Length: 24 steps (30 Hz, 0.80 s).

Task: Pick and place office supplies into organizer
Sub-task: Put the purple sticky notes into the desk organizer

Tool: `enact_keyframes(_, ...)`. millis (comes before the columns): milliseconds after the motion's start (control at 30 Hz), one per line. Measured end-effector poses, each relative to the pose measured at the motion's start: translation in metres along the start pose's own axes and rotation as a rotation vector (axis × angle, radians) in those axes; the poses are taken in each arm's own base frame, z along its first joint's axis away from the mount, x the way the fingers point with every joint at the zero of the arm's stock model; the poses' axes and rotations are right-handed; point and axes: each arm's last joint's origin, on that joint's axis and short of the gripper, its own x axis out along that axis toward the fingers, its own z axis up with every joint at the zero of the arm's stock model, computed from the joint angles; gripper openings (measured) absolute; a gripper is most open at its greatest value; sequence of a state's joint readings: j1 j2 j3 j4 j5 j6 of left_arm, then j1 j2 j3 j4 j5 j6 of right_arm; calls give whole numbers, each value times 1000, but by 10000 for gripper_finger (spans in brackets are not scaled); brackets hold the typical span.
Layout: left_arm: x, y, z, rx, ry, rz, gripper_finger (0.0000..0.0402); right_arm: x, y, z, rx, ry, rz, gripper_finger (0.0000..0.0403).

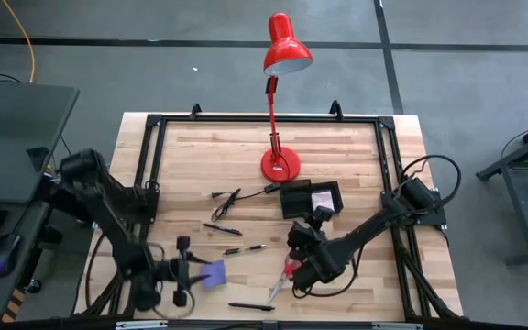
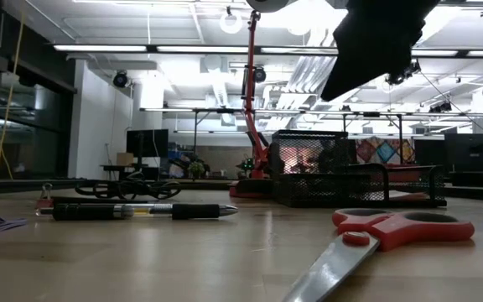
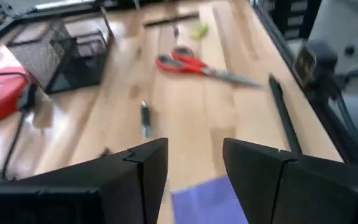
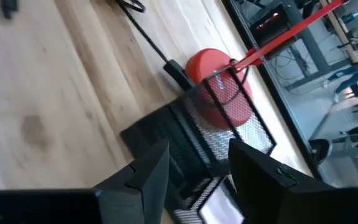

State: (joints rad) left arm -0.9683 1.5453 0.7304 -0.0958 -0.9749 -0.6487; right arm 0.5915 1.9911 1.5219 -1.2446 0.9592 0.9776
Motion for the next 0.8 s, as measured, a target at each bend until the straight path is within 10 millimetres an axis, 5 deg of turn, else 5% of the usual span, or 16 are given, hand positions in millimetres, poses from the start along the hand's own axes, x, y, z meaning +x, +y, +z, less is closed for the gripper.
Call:
enact_keyframes(433, 28, -60, 1, 191, 330, 40, 145, -12, 6, -6, 73, -24, 28, 144)
enact_keyframes(800, 28, -60, -3, 179, 408, 43, 145, -12, 7, -4, 99, -56, 22, 145)
